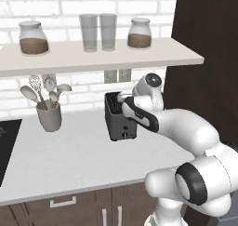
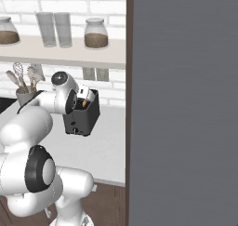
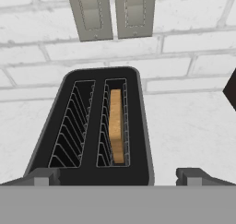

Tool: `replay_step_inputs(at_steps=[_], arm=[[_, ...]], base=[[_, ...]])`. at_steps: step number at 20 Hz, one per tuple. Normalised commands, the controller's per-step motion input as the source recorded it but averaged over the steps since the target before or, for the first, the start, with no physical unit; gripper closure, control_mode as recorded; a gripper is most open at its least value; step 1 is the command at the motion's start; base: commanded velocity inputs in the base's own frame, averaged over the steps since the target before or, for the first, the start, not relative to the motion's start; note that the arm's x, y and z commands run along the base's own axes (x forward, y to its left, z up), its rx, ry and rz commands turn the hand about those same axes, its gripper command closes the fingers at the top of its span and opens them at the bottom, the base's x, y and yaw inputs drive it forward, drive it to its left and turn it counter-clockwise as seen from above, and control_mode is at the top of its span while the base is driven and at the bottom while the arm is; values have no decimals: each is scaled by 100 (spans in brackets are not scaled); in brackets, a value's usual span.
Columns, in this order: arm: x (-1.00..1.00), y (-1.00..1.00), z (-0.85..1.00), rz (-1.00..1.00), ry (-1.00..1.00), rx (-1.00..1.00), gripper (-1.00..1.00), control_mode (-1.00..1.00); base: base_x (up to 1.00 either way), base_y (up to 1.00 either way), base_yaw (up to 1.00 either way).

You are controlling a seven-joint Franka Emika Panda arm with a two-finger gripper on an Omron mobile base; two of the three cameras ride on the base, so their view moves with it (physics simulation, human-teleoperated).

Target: Start the toaster. Once the lever pops up, take the bread to the plate on the dining counter.

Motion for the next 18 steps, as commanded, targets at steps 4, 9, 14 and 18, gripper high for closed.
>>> replay_step_inputs(at_steps=[4,9,14,18], arm=[[0,0,0,0,0,0,-100,-100],[0,0,0,0,0,0,-100,-100],[0,0,0,0,0,0,-100,-100],[0,0,0,0,0,0,-100,-100]], base=[[0,0,0],[0,0,0],[0,0,0],[0,0,0]])
